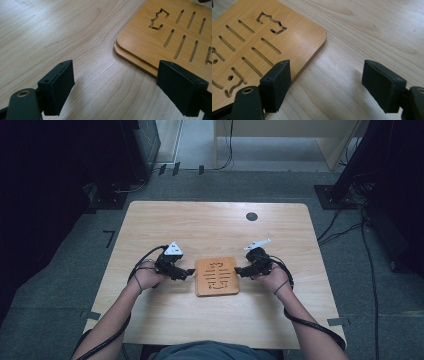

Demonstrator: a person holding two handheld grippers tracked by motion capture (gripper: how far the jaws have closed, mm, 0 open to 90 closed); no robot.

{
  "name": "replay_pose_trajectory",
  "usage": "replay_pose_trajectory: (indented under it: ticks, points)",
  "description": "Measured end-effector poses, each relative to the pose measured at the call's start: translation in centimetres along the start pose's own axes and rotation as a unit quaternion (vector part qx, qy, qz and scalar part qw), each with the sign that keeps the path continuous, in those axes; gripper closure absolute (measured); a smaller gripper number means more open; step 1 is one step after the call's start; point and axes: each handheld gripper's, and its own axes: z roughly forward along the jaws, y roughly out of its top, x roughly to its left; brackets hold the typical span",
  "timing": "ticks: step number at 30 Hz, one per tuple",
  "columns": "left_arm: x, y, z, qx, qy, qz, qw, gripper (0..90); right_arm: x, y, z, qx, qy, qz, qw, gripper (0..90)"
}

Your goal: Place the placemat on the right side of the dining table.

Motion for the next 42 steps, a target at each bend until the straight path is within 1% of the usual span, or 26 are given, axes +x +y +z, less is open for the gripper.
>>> replay_pose_trajectory:
  ticks: [3,4,13,16,17,19,23,26,31,34,42]
  points:
    - [-0.09,0.00,0.02,0.000,0.000,0.004,1.0000,13.9,0.08,-0.03,0.09,0.004,0.001,0.000,1.0000,23.7]
    - [-0.18,-0.01,0.06,-0.001,-0.001,0.004,1.0000,13.9,0.03,-0.01,0.15,0.004,0.002,-0.004,1.0000,23.6]
    - [-0.30,-0.03,-0.07,-0.004,-0.001,0.006,1.0000,13.9,0.01,0.09,0.20,0.008,0.005,-0.005,1.0000,23.5]
    - [-0.27,-0.05,-0.11,-0.005,0.000,0.005,1.0000,13.9,0.11,0.19,0.17,0.007,0.009,-0.006,0.9999,23.5]
    - [-0.26,-0.07,-0.14,-0.005,0.001,0.004,1.0000,13.9,0.30,0.26,0.29,0.009,0.007,-0.011,0.9999,23.3]
    - [-0.28,-0.08,-0.17,-0.004,0.001,0.004,1.0000,13.9,0.38,0.30,0.30,0.009,0.006,-0.012,0.9999,23.6]
    - [-0.26,-0.08,-0.22,-0.005,0.001,0.004,1.0000,13.9,0.09,0.27,0.15,0.011,-0.002,-0.012,0.9999,23.9]
    - [-0.24,-0.08,-0.22,-0.005,0.002,0.003,1.0000,13.9,0.19,0.17,0.39,0.017,0.001,-0.012,0.9998,24.1]
    - [-0.28,-0.12,-0.30,-0.007,0.002,0.003,1.0000,13.9,0.41,0.33,0.52,0.015,0.000,-0.020,0.9997,24.1]
    - [-0.26,-0.13,-0.40,-0.006,0.002,0.005,1.0000,13.9,0.55,0.41,0.54,0.016,0.000,-0.020,0.9997,24.1]
    - [-0.29,-0.32,-0.53,-0.007,0.003,-0.001,1.0000,13.9,0.94,0.78,0.93,0.016,0.008,-0.022,0.9996,24.0]
